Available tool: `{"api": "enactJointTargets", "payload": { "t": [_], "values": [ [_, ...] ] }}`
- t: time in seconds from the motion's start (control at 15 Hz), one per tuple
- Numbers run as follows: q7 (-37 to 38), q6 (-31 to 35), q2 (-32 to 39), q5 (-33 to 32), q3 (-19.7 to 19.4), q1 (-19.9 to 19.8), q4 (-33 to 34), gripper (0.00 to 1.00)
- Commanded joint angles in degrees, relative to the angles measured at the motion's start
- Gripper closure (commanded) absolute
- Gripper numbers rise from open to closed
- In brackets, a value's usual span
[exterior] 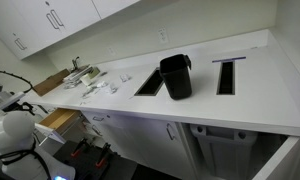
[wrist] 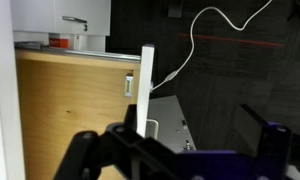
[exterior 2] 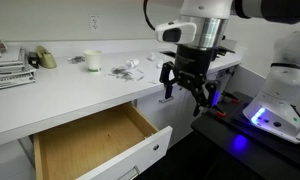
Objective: Close the drawer
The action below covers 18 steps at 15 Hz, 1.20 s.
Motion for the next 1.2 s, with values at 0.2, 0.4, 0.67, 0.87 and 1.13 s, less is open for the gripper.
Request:
{"api": "enactJointTargets", "payload": {
  "t": [0.2, 0.4, 0.67, 0.87, 1.13],
  "values": [
    [-12.99, 0.24, 12.69, -6.59, 1.97, 1.84, 6.21, 0.51],
    [-19.16, -0.41, 17.17, -11.19, 2.1, 2.75, 8.87, 0.73],
    [-26.38, -1.13, 20.65, -16.28, 2.26, 5.76, 12.42, 1.0],
    [-27.05, 0.27, 20.08, -15.0, 1.41, 6.39, 11.33, 0.99],
    [-28.11, 0.23, 20.47, -15.15, 1.4, 7.17, 12.16, 1.0]
  ]
}}
